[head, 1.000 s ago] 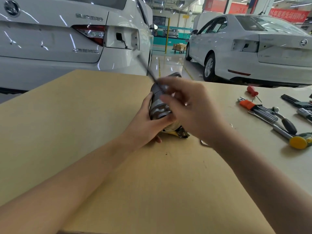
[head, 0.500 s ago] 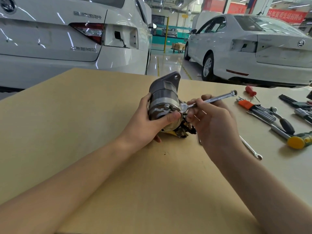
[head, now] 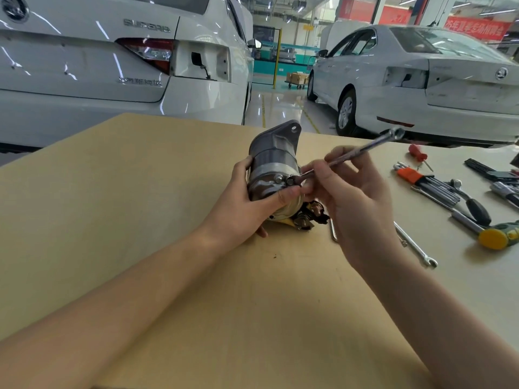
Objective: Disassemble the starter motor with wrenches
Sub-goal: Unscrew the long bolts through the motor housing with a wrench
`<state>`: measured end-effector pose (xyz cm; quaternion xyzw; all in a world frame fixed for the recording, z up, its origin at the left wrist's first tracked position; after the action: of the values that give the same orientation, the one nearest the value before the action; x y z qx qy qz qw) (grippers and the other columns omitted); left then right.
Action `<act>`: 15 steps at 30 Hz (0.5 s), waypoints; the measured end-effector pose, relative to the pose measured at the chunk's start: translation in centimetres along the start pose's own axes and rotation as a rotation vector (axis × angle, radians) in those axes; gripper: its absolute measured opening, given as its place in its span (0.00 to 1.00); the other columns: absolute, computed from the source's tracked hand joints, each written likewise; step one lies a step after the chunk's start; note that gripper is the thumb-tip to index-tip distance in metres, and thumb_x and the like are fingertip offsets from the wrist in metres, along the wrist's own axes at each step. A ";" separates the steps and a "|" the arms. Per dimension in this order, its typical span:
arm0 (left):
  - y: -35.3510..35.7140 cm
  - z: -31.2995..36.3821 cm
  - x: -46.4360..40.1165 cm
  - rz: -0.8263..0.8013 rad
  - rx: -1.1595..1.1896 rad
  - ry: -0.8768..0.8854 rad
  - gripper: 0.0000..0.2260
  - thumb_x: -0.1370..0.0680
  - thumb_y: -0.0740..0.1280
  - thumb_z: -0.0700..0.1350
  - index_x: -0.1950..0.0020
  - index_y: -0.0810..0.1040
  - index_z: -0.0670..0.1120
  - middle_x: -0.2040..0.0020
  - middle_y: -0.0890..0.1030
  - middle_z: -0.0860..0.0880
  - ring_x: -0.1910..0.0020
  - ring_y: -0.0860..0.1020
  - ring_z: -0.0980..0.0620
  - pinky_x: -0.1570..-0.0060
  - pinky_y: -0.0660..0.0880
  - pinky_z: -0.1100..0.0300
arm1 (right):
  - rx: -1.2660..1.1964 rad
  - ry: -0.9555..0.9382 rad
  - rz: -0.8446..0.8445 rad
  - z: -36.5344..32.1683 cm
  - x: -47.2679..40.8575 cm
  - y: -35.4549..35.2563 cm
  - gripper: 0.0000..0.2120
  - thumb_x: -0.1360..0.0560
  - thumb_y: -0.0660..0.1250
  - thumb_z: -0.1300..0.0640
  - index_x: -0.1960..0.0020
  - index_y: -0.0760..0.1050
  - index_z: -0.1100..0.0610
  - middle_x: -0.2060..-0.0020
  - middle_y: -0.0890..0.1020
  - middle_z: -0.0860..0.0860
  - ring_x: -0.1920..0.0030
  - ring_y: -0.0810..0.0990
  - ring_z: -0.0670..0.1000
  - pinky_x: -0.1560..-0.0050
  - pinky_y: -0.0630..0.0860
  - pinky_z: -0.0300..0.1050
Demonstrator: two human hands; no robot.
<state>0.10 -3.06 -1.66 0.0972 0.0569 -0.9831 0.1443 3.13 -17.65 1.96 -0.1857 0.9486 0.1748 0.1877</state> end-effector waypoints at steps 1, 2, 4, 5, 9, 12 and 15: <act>0.0 -0.1 -0.1 -0.001 0.003 -0.008 0.51 0.40 0.76 0.61 0.23 0.56 0.52 0.41 0.77 0.51 0.52 0.81 0.54 0.73 0.78 0.57 | 0.143 -0.078 -0.048 -0.4 -0.2 0.3 0.09 0.23 0.62 0.70 0.53 0.71 0.57 0.63 0.79 0.54 0.67 0.79 0.47 0.65 0.77 0.38; 0.0 -0.3 -0.1 0.000 0.002 -0.014 0.50 0.38 0.78 0.61 0.23 0.56 0.52 0.41 0.77 0.52 0.53 0.82 0.55 0.73 0.78 0.57 | 0.298 -0.166 -0.108 -0.9 -0.4 0.8 0.10 0.23 0.63 0.70 0.50 0.73 0.56 0.63 0.79 0.52 0.66 0.79 0.45 0.64 0.77 0.37; -0.1 -0.6 -0.4 0.003 -0.018 -0.014 0.45 0.37 0.76 0.58 0.25 0.58 0.54 0.45 0.79 0.53 0.57 0.81 0.58 0.73 0.77 0.58 | 0.647 -0.335 -0.233 -1.6 -1.0 2.2 0.12 0.23 0.64 0.69 0.43 0.76 0.58 0.60 0.80 0.47 0.61 0.79 0.42 0.59 0.78 0.38; -0.1 -0.7 -0.5 0.003 -0.032 -0.008 0.43 0.37 0.75 0.56 0.26 0.59 0.52 0.48 0.79 0.54 0.60 0.81 0.60 0.73 0.77 0.58 | 0.833 -0.423 -0.289 -1.8 -1.2 2.9 0.14 0.24 0.64 0.68 0.40 0.77 0.59 0.58 0.80 0.48 0.59 0.79 0.43 0.56 0.77 0.41; -0.3 -1.0 -0.7 -0.007 -0.051 0.000 0.38 0.35 0.73 0.50 0.28 0.61 0.48 0.58 0.78 0.53 0.65 0.81 0.58 0.74 0.75 0.59 | 1.101 -0.511 -0.355 -1.9 -1.3 4.5 0.12 0.24 0.64 0.66 0.42 0.80 0.62 0.56 0.81 0.56 0.56 0.78 0.53 0.54 0.75 0.52; -0.1 -0.7 -0.4 0.005 -0.028 -0.004 0.45 0.36 0.79 0.58 0.26 0.60 0.50 0.49 0.79 0.52 0.59 0.81 0.57 0.74 0.76 0.58 | 0.642 -0.340 -0.248 -2.6 -1.2 4.2 0.12 0.24 0.65 0.68 0.43 0.80 0.60 0.60 0.81 0.56 0.61 0.78 0.47 0.58 0.75 0.44; 0.0 -0.1 0.0 0.014 -0.027 -0.012 0.52 0.43 0.76 0.66 0.24 0.57 0.53 0.43 0.78 0.53 0.52 0.81 0.55 0.74 0.77 0.59 | 0.187 -0.206 -0.143 -3.0 -1.3 2.7 0.08 0.23 0.63 0.69 0.47 0.78 0.61 0.64 0.80 0.53 0.68 0.76 0.43 0.66 0.72 0.34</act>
<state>0.17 -3.06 -1.76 0.0896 0.0685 -0.9818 0.1531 2.26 -16.14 5.86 -0.2154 0.9208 0.0901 0.3125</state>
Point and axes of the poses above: each hand's wrist, its own x-axis away from the middle knuckle, its own y-axis out of the palm, z = x × y, the point moved 2 cm from there along -x, towards the middle knuckle
